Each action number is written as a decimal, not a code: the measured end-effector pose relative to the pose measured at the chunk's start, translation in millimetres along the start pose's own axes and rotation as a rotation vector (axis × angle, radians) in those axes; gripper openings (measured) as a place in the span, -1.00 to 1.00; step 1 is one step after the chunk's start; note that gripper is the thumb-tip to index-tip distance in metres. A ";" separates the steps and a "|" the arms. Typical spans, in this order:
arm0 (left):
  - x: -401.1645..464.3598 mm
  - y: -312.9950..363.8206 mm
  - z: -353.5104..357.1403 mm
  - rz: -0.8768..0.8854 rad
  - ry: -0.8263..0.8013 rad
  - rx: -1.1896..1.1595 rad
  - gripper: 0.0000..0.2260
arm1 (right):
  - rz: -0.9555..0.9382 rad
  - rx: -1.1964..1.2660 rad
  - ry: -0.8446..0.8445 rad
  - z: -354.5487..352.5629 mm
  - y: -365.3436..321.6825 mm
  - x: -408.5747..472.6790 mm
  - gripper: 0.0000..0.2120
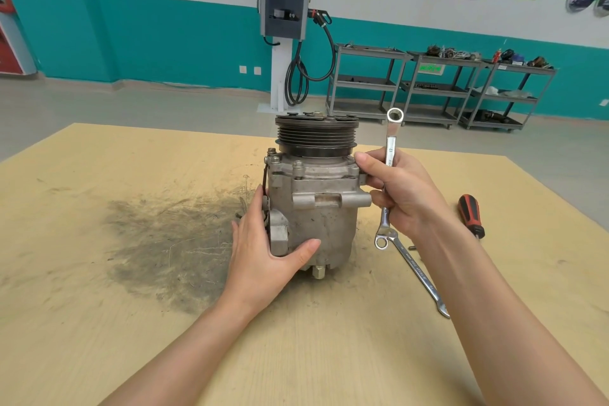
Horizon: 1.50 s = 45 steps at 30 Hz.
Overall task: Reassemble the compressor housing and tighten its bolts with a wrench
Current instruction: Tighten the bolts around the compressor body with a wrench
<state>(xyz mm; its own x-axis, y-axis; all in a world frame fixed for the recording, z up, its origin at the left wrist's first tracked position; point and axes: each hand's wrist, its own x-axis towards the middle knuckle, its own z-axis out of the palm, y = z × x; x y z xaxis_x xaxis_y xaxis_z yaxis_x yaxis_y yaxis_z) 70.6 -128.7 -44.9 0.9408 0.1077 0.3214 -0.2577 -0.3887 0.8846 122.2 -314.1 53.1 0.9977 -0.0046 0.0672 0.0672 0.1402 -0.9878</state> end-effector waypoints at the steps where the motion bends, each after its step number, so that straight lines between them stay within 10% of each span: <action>1: 0.1 0.1 0.1 -0.001 0.000 -0.001 0.06 | -0.009 -0.010 -0.004 -0.2 -0.3 -0.2 -0.87; 37: 0.0 -0.5 0.2 0.005 0.004 -0.006 0.02 | -0.044 -0.050 -0.040 -1.3 -0.2 0.1 -0.89; 45: 1.2 -1.5 0.4 0.003 0.002 -0.013 -0.01 | -0.143 -0.148 0.113 -30.9 -33.4 14.7 -0.54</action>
<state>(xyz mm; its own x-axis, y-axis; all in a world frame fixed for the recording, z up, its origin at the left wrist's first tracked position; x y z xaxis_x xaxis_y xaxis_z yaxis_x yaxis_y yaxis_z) 72.2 -128.4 -46.0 0.9396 0.1088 0.3246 -0.2631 -0.3773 0.8879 134.8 -349.5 82.8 0.9717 -0.1259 0.2001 0.1996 -0.0163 -0.9797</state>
